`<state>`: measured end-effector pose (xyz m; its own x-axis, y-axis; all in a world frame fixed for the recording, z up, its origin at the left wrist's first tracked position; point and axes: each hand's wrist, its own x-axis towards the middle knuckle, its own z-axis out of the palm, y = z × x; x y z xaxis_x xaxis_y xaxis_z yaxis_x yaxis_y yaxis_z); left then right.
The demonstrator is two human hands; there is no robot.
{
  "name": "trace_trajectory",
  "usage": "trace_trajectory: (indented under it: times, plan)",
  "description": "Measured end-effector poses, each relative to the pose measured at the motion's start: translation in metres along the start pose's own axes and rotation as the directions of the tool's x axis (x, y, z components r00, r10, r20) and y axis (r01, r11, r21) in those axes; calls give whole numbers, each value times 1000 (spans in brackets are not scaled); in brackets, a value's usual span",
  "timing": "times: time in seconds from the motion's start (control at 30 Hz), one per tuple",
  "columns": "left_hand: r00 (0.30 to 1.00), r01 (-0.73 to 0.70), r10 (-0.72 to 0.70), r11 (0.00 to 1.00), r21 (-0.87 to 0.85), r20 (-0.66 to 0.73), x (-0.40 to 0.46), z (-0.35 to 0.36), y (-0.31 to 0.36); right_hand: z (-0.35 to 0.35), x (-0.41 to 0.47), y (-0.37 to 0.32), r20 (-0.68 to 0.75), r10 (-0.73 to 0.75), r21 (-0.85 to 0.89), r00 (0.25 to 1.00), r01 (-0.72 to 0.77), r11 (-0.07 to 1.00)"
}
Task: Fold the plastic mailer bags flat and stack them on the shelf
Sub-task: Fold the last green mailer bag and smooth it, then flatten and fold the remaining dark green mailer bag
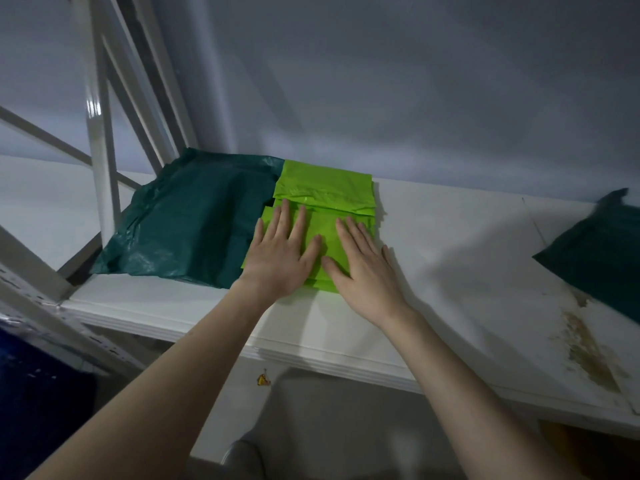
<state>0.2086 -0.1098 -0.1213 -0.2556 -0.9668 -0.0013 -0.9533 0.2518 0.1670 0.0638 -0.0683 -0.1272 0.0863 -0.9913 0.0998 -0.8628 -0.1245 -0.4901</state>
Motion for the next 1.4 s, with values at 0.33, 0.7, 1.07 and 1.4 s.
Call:
trace_trajectory:
  times: [0.33, 0.7, 1.07, 1.4]
  plan:
    - [977, -85, 65, 992, -91, -201, 3, -24, 44, -50, -12, 25, -105, 50, -10, 993, -52, 999]
    - [931, -288, 192, 909, -301, -310, -3, -28, 164, -152, -72, 93, -338, 142, -86, 930, -181, 980]
    - [893, -446, 441, 837, -316, -92, -22, 24, 341, -232, -198, 235, -349, 421, -246, 838, -515, 821]
    - [855, -146, 444, 703, -696, 269, -50, 65, 419, -221, -254, 298, -247, 622, -380, 743, -665, 643]
